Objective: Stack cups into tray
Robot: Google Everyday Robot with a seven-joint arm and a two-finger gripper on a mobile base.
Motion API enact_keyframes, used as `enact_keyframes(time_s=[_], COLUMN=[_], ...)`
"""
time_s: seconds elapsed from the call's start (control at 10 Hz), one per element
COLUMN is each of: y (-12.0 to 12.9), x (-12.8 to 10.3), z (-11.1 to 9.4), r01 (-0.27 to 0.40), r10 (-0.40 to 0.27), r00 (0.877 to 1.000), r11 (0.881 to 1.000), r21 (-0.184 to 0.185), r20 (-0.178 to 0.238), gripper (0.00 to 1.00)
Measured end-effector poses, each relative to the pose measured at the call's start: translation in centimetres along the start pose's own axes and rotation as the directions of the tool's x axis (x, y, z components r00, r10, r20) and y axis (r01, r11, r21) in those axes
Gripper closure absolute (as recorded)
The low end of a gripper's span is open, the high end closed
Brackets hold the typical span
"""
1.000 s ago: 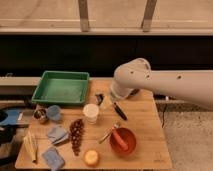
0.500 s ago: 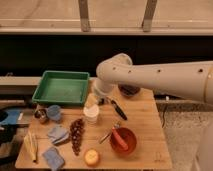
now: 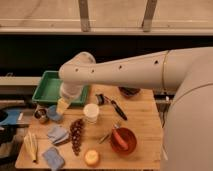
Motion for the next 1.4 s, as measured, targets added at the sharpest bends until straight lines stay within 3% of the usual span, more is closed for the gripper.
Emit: enact_keyframes(time_s=[0.5,0.8,1.0,1.3,1.4], y=[-0.3,0.4,1.8,3.5,3.4], x=[0.6,-1.2,-4.0,-5.2,-5.1], z=[0.4,3.1,6.4,8.6,8.6], r01=[-0.013,0.001,0.037,0.072,0.07], r10=[0.013,0.0,-0.036,-0.07,-0.068], r00=[1.0,1.0,0.999,0.997,0.998], r11=[1.0,0.999,0.995,0.983,0.983], r21=[-0.002,-0.033,-0.092,-0.169,-0.168], r20=[-0.005,0.005,0.014,0.017,0.017], gripper=[0.24,0.24,0.24,0.24,0.24])
